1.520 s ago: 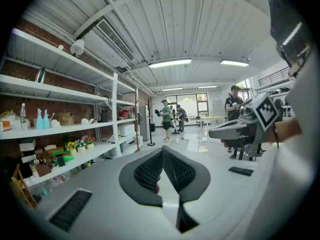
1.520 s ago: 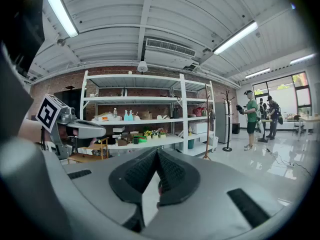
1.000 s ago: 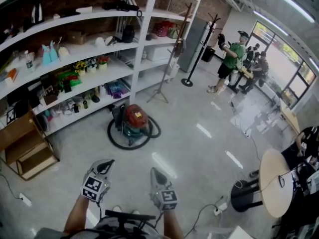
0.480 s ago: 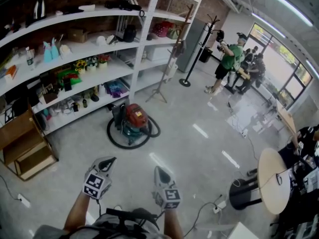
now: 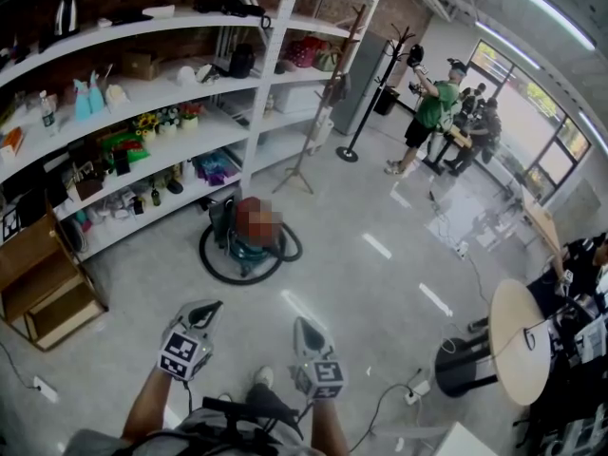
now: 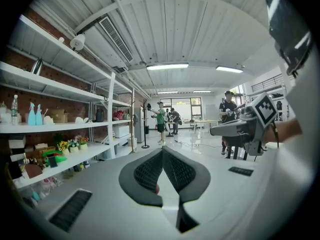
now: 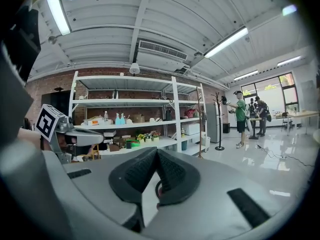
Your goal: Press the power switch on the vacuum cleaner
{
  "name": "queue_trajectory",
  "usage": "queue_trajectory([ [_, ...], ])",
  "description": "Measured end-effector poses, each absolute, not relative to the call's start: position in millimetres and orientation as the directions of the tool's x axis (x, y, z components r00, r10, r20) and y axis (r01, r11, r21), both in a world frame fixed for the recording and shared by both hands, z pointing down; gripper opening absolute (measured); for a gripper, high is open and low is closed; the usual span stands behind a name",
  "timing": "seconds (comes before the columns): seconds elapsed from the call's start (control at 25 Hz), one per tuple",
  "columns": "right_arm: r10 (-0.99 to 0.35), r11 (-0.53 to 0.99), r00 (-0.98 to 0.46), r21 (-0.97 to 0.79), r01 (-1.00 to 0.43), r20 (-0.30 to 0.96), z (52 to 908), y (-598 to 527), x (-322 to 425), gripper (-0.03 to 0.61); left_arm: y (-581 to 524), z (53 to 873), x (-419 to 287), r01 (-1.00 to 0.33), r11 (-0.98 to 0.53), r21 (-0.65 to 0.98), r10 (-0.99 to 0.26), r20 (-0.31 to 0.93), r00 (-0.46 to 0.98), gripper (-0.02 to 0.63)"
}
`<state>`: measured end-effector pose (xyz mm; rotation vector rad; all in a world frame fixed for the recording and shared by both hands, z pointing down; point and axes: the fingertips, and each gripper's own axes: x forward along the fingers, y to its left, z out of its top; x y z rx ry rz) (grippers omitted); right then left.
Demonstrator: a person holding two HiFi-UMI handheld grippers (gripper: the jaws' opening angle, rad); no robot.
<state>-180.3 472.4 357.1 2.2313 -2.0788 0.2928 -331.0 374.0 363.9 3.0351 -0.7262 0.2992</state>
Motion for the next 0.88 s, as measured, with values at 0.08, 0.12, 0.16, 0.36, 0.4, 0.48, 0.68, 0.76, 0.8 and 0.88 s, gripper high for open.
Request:
queue_trajectory([
  [0.08,-0.979,-0.078,0.062,-0.076,-0.994,0.192,358.9,465.2,-174.3,0.011,367.2,364.1,-323.9,-0.446,-0.894,-0.041,-0.445,0.188,0.876,0.008],
  [0.12,-0.980,-0.077,0.061,-0.078,-0.994,0.191,360.8,461.0,-170.6,0.011,363.1,364.6,-320.1,-0.445,-0.895,-0.042,-0.444,0.189,0.876,0.008],
  [0.16,-0.980,-0.076,0.060,-0.081,-0.994,0.191,363.5,457.0,-166.7,0.011,358.8,365.6,-316.3,-0.444,-0.895,-0.043,-0.444,0.192,0.875,0.008],
  [0.36,-0.979,-0.076,0.058,-0.087,-0.993,0.194,367.7,438.0,-139.1,0.011,337.8,366.7,-290.7,-0.445,-0.895,-0.043,-0.444,0.201,0.873,0.008],
  [0.4,-0.980,-0.074,0.056,-0.090,-0.993,0.193,366.7,433.7,-133.3,0.011,333.2,366.3,-284.3,-0.445,-0.894,-0.045,-0.445,0.201,0.873,0.008],
  [0.48,-0.980,-0.074,0.054,-0.098,-0.992,0.192,365.6,425.0,-121.4,0.011,324.4,365.8,-271.5,-0.446,-0.894,-0.046,-0.446,0.202,0.872,0.008],
  [0.68,-0.981,-0.055,0.032,-0.113,-0.992,0.191,369.8,400.5,-89.7,0.011,304.4,368.2,-235.9,-0.447,-0.893,-0.054,-0.448,0.216,0.868,0.008],
  [0.76,-0.981,-0.043,0.022,-0.105,-0.993,0.192,370.6,390.6,-75.6,0.011,296.8,369.0,-221.8,-0.451,-0.891,-0.054,-0.451,0.221,0.865,0.008],
  [0.8,-0.982,-0.037,0.018,-0.098,-0.994,0.188,370.6,385.3,-67.6,0.011,292.8,368.8,-215.0,-0.455,-0.889,-0.054,-0.454,0.222,0.863,0.008],
  [0.88,-0.983,-0.023,0.005,-0.097,-0.995,0.182,371.1,375.7,-51.9,0.011,285.0,368.4,-200.7,-0.462,-0.885,-0.053,-0.461,0.224,0.858,0.008],
])
